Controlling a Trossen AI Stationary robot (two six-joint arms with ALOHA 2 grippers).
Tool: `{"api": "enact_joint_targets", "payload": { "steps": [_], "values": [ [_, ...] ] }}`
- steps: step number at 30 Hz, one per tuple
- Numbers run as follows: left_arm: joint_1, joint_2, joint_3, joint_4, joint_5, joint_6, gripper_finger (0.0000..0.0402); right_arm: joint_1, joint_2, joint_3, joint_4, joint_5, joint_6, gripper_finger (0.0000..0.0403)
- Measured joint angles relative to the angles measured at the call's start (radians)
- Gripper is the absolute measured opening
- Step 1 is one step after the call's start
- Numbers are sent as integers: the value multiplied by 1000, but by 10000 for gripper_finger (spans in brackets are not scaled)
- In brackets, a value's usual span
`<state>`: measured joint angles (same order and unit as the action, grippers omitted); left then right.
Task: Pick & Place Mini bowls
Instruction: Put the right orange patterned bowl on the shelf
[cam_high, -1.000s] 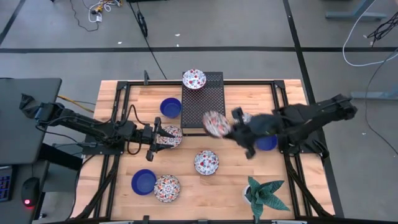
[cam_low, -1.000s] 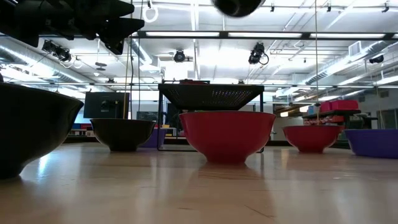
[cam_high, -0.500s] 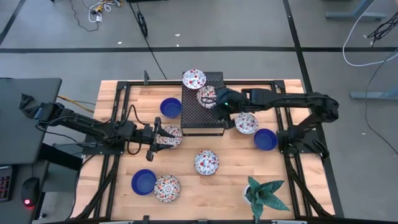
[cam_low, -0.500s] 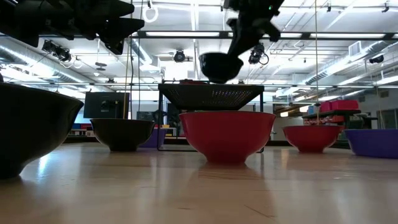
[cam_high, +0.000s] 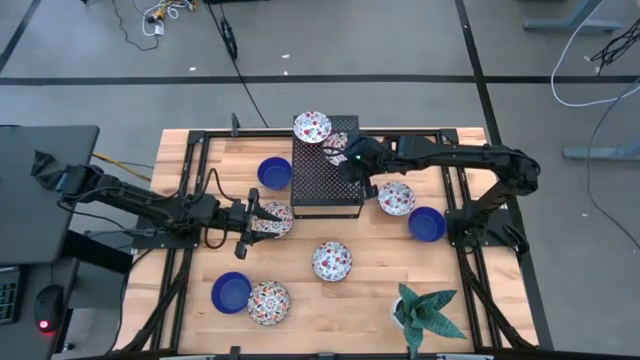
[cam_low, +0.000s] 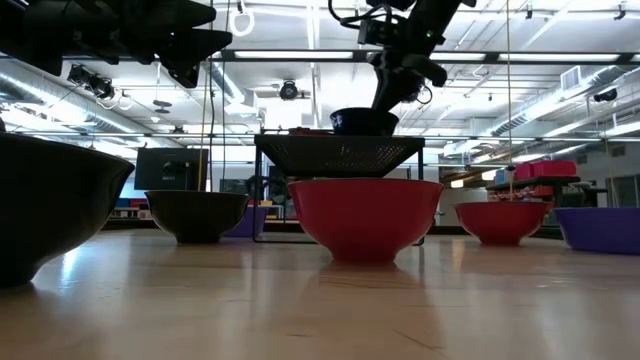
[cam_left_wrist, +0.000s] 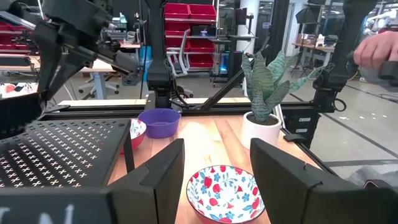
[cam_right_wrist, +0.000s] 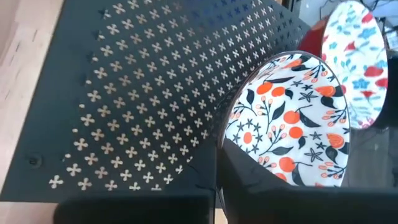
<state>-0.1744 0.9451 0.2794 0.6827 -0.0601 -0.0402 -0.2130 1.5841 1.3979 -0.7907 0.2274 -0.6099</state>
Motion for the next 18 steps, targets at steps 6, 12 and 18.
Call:
{"api": "enact_joint_targets", "payload": {
  "steps": [6, 12, 18],
  "values": [
    [0, 0, 0, -1, 0, 0, 188, -15, 0, -14, -4, 1, 3, 6],
    [0, 0, 0, -1, 0, 0, 188, -20, -1, -33, -3, 1, -1, 18],
    [0, 0, 0, -2, 0, 0, 188, -20, -1, -34, 33, 8, -1, 58]
  ]
}}
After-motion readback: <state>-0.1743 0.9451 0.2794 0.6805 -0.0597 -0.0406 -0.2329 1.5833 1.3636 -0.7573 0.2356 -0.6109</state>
